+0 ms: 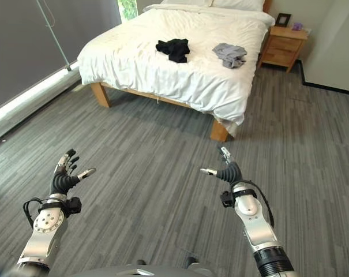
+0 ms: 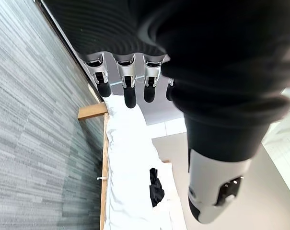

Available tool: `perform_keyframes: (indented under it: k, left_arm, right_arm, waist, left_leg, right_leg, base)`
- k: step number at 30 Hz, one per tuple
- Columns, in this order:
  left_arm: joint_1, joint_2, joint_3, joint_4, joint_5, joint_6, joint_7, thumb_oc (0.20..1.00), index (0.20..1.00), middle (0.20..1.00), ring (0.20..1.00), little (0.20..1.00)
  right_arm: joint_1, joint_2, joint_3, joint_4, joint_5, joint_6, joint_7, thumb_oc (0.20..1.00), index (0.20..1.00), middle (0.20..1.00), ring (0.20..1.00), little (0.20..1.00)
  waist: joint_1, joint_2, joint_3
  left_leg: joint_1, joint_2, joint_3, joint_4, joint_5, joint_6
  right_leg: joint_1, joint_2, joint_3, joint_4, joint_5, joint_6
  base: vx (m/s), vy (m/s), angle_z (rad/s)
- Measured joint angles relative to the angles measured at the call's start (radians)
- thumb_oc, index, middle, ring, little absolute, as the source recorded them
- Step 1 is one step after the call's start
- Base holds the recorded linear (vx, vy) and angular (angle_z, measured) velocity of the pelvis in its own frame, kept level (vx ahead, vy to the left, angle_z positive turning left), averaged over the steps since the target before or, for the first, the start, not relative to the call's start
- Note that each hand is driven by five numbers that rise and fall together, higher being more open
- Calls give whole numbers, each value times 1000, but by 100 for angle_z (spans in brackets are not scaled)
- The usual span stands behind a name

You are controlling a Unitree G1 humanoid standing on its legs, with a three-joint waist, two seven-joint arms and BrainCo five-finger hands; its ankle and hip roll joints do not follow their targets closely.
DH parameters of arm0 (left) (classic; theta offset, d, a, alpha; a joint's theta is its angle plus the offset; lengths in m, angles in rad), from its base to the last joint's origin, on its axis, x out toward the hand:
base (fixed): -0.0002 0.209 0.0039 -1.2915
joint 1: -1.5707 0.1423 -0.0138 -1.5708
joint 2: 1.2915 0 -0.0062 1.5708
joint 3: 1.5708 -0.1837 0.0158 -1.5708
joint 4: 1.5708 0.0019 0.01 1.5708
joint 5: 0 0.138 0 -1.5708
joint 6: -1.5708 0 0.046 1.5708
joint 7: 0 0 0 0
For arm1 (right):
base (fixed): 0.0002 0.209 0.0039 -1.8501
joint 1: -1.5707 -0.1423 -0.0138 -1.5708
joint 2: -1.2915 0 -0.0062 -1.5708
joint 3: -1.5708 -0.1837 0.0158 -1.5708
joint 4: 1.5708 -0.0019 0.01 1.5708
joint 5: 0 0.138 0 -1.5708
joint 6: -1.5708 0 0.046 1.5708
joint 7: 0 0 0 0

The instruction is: Pick up bed clothes into laundry basket.

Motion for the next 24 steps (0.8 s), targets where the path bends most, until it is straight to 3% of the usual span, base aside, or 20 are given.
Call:
perform_keyframes:
  k: [2, 4, 8, 11, 12, 13, 15, 19, 21, 23, 24]
  left_arm:
    - [8, 0, -4, 0, -1, 1, -4, 1000, 1000, 1000, 1000, 1000]
    - [16, 12, -4, 2, -1, 29, -16, 1000, 1000, 1000, 1000, 1000]
    - [21, 9, -6, 5, -1, 42, -35, 1000, 1000, 1000, 1000, 1000]
    - [-31, 10, -9, 16, -46, 43, -40, 1000, 1000, 1000, 1000, 1000]
    - [-44, 1, -28, 17, -80, 43, -41, 1000, 1000, 1000, 1000, 1000]
    - [-35, 1, -43, 17, -82, 43, -42, 1000, 1000, 1000, 1000, 1000]
    - [-29, -2, -50, 16, -82, 42, -49, 1000, 1000, 1000, 1000, 1000]
    - [-18, -18, -47, 45, -100, 43, -57, 1000, 1000, 1000, 1000, 1000]
    - [-34, -36, -47, 85, -106, 50, -59, 1000, 1000, 1000, 1000, 1000]
    - [-27, -40, -47, 95, -106, 52, -60, 1000, 1000, 1000, 1000, 1000]
    - [-17, -39, -46, 95, -106, 52, -61, 1000, 1000, 1000, 1000, 1000]
  right_arm:
    - [-10, 3, -5, -4, 2, -4, 1, 1000, 1000, 1000, 1000, 1000]
    - [-52, 4, 13, 17, 2, 0, 2, 1000, 1000, 1000, 1000, 1000]
    - [-25, 11, 23, 29, 5, 1, 2, 1000, 1000, 1000, 1000, 1000]
    - [-31, 12, 22, 35, 21, 2, 3, 1000, 1000, 1000, 1000, 1000]
    - [-36, 4, 21, 34, 34, 3, 1, 1000, 1000, 1000, 1000, 1000]
    - [-36, 2, 21, 34, 37, 3, 0, 1000, 1000, 1000, 1000, 1000]
    - [-38, 2, 21, 31, 41, 3, -3, 1000, 1000, 1000, 1000, 1000]
    - [-65, -3, 34, 65, 40, 6, -2, 1000, 1000, 1000, 1000, 1000]
    - [-79, -3, 36, 89, 40, 11, -3, 1000, 1000, 1000, 1000, 1000]
    - [-84, -2, 37, 97, 40, 14, -3, 1000, 1000, 1000, 1000, 1000]
    - [-83, -1, 56, 98, 39, 20, -2, 1000, 1000, 1000, 1000, 1000]
  waist:
    - [0, 1, 16]
    - [2, 0, 76]
    - [9, -1, 92]
    - [31, -45, 141]
    - [51, -54, 171]
    - [53, -50, 176]
    - [51, -37, 177]
    - [58, -8, 183]
    - [69, 6, 185]
    - [91, 7, 189]
    - [98, 7, 189]
  left_leg:
    - [4, 6, 1, 0, 0, 0]
    - [-27, 17, 29, 5, 1, -3]
    - [-58, 33, 28, 65, -15, -29]
    - [-209, 43, -22, 351, -14, -54]
    - [-345, 74, -53, 609, 40, -120]
    - [-361, 86, -58, 635, 35, -128]
    - [-378, 104, -52, 577, 33, -121]
    - [-338, 104, -13, 86, 43, -110]
    - [-357, 119, -31, -11, 62, -113]
    - [-367, 134, -45, -11, 66, -113]
    - [-348, 124, -87, -4, 63, -117]
  right_leg:
    - [-9, 2, -6, 19, -5, 10]
    - [-94, -1, -4, 102, -45, 14]
    - [-111, 1, -9, 125, -69, -9]
    - [-146, -46, -15, 185, -94, -44]
    - [-125, -62, -16, 179, -79, -60]
    - [-107, -56, -18, 161, -71, -58]
    - [-96, -47, -20, 140, -78, -63]
    - [-57, -17, 2, 31, -40, -32]
    - [-22, -2, 13, -17, -32, -32]
    - [-3, -4, 43, -18, -39, -27]
    - [34, -11, 62, -18, -67, 6]
  base:
    - [-115, -28, -7]
    - [-37, -103, -30]
    - [0, -135, -10]
    - [45, -77, 4]
    - [95, -14, 3]
    - [239, 66, 3]
    - [392, 189, 6]
    - [309, 168, -3]
    - [285, 128, -15]
    - [746, 273, -40]
    - [767, 295, -54]
